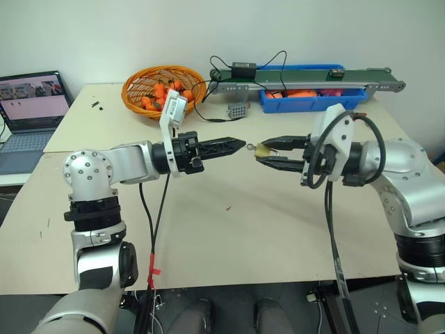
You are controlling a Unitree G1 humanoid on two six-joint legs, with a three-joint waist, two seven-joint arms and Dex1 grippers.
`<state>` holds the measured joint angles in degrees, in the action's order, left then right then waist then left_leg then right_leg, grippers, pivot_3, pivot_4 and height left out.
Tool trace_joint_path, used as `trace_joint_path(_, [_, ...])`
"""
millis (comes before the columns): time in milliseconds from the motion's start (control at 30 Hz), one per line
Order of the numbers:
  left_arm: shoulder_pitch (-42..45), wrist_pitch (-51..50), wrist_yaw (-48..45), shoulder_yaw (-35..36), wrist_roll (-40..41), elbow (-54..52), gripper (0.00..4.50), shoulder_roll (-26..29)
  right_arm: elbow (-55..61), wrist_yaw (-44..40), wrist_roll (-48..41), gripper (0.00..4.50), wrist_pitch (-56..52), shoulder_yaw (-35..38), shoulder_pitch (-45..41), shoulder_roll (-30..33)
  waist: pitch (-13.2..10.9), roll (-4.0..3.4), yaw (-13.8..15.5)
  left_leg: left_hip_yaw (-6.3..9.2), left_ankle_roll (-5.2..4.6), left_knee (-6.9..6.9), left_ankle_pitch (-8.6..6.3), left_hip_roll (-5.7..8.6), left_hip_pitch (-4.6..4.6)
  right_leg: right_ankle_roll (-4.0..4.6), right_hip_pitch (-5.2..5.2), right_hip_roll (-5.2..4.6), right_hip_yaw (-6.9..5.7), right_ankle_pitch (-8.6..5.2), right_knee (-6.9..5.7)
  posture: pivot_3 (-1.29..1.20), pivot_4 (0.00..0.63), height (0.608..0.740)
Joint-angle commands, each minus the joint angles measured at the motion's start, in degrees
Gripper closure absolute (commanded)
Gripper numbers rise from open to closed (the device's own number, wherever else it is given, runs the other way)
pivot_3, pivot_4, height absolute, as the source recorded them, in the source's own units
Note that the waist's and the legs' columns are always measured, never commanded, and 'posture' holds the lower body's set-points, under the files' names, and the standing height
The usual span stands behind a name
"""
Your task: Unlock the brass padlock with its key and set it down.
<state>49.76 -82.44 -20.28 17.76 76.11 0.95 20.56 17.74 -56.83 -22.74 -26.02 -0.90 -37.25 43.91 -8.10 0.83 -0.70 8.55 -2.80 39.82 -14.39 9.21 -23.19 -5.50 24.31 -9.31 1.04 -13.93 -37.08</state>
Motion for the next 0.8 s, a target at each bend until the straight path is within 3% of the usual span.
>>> trace_joint_path(33, [2.2,1.3,2.0,1.5,2.3,2.1,3.37,-0.4,1.2,0.4,0.8,3.56,2.6,1.6,-1.7,0.6,0.0,0.00,0.0,0.00,0.00,0.00,0.00,0.00,0.00,0.00,0.00,0.00,0.00,0.00,0.00,0.00,0.150,0.740])
trace_joint_path(800, [2.0,1.3,3.3,0.6,2.7,4.2,3.37,-1.4,4.3,1.5,1.4,3.56,1.9,-0.6,-1.5,-1.1,0.0,0.01,0.0,0.00,0.00,0.01,0.00,0.00,-0.01,0.00,0.00,0.00,0.00,0.00,0.00,0.00,0.150,0.740])
